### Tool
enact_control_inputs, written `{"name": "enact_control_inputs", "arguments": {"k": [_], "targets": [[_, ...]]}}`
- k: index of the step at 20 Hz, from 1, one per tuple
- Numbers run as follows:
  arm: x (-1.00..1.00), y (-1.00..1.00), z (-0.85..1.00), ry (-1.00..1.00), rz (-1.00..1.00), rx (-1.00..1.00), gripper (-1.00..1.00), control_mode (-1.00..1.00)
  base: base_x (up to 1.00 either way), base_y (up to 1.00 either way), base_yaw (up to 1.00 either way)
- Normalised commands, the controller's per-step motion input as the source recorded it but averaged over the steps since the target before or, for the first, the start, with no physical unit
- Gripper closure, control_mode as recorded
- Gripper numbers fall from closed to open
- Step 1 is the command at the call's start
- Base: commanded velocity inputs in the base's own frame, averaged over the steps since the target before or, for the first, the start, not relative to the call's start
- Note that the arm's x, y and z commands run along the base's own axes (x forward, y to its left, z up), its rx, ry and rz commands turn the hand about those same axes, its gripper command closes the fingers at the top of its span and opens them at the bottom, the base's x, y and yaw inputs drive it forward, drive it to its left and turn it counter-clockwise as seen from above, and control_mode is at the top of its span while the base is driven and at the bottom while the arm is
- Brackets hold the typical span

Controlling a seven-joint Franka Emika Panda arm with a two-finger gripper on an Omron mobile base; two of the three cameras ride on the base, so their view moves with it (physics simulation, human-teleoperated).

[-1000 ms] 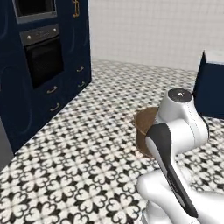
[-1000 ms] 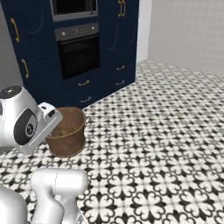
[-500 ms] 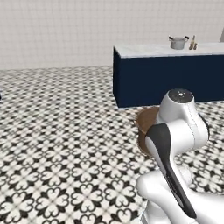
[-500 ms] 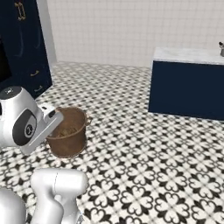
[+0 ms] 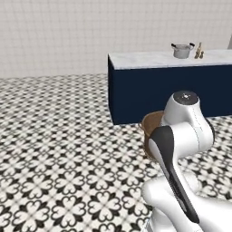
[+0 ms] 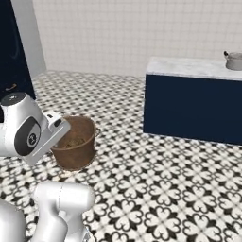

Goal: Open the cabinet, pick up the bread from the cabinet and place it in the basket. Then move the basket to the dining counter.

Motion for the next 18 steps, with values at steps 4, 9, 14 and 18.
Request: {"name": "enact_control_inputs", "arguments": {"k": [4, 9, 14, 18], "targets": [[0.00, 0.00, 0.00, 0.00, 0.00, 0.00, 1.00, 1.00, 1.00, -1.00, 0.00], [0.00, 0.00, 0.00, 0.00, 0.00, 0.00, 1.00, 1.00, 1.00, -1.00, 0.00], [0.00, 0.00, 0.00, 0.00, 0.00, 0.00, 1.00, 1.00, 0.96, -1.00, 0.00], [0.00, 0.00, 0.00, 0.00, 0.00, 0.00, 1.00, 1.00, 0.85, -1.00, 0.00]]}}
